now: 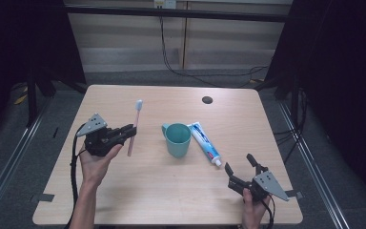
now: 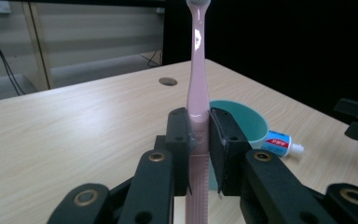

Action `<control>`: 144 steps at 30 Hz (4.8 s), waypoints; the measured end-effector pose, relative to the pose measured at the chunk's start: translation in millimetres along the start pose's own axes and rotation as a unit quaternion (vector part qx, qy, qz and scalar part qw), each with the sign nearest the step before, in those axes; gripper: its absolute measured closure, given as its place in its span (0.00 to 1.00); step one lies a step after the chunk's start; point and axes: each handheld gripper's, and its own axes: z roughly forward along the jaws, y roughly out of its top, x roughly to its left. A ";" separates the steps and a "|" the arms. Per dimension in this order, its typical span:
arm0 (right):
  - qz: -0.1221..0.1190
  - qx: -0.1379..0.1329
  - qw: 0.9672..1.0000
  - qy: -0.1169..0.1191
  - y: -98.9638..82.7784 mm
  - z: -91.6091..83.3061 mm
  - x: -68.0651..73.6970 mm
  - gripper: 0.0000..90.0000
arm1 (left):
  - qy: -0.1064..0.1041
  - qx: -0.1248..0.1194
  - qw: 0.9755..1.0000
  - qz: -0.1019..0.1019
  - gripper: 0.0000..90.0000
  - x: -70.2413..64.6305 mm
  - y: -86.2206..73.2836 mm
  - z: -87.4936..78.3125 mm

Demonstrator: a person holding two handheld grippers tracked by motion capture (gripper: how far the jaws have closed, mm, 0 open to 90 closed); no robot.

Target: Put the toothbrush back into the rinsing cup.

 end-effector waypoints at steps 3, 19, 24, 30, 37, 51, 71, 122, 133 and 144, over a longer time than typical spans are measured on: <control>-0.001 0.002 1.000 0.000 0.1 0.1 0.1 0.15 | -0.006 -0.005 1.000 0.000 0.88 -0.7 2.0 -0.2; 0.001 0.002 1.000 0.001 0.1 0.3 0.0 0.15 | -0.020 -0.059 0.998 0.015 0.88 -2.2 17.2 6.2; 0.000 0.001 1.000 0.001 0.0 0.0 0.0 0.15 | -0.017 -0.063 0.998 0.008 0.88 -2.8 20.6 7.6; -0.001 0.001 1.000 0.001 0.0 0.1 0.0 0.15 | -0.020 -0.071 0.997 0.004 0.88 -1.0 23.6 9.9; 0.000 0.000 1.000 0.001 0.0 0.0 0.0 0.15 | -0.033 -0.072 0.997 -0.002 0.87 -7.2 24.8 19.4; 0.000 -0.002 1.000 0.002 -0.1 -0.3 0.0 0.15 | -0.057 -0.057 0.997 0.019 0.87 -30.0 35.0 46.3; 0.000 -0.002 1.000 0.006 -0.1 -0.5 -0.3 0.15 | -0.068 -0.047 0.996 0.042 0.87 -46.7 40.5 90.0; -0.003 -0.001 1.000 0.010 -0.1 -0.2 -0.2 0.15 | -0.058 0.013 0.998 0.008 0.87 -25.4 -12.8 121.6; -0.001 -0.001 1.000 0.009 -0.1 -0.5 -0.2 0.15 | -0.058 0.019 0.998 -0.012 0.85 -17.7 -18.1 122.6; -0.002 -0.002 1.000 0.007 -0.1 -0.3 0.0 0.15 | -0.084 0.018 0.996 -0.025 0.64 -10.7 -17.8 113.0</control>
